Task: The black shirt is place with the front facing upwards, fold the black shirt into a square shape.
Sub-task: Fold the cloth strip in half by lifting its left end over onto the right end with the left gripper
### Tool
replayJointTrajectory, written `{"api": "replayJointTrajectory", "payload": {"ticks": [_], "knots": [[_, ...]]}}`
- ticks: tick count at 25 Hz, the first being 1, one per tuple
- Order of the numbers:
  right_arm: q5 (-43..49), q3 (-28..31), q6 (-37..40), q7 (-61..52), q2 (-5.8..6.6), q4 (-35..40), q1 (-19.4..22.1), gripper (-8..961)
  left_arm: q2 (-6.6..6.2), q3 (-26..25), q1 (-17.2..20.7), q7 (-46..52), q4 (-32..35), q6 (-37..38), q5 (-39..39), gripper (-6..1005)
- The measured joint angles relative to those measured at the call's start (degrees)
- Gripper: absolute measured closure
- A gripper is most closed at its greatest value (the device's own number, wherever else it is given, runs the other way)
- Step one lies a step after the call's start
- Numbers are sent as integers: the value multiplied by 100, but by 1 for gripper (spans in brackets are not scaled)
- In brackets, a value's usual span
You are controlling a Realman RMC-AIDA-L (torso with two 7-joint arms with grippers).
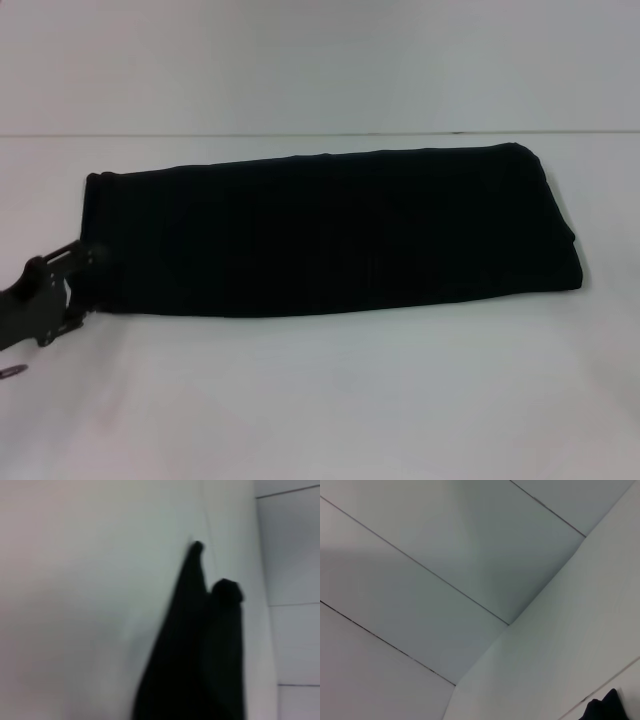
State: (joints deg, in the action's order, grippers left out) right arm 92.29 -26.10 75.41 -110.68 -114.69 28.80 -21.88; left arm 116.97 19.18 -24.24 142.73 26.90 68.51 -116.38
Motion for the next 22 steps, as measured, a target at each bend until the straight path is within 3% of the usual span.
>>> {"api": "replayJointTrajectory", "payload": {"ticks": [6,15,22], "knots": [[0,8,0,3,0,2,12,253,-43,-13,40,-322,27,403,338,216],[-3,9,-8,3,6,3,24,253,-104,24,471,-80,20,492,242,215],[-7,9,-13,3,7,3,23,253,-104,22,373,-28,-27,192,197,215]]}}
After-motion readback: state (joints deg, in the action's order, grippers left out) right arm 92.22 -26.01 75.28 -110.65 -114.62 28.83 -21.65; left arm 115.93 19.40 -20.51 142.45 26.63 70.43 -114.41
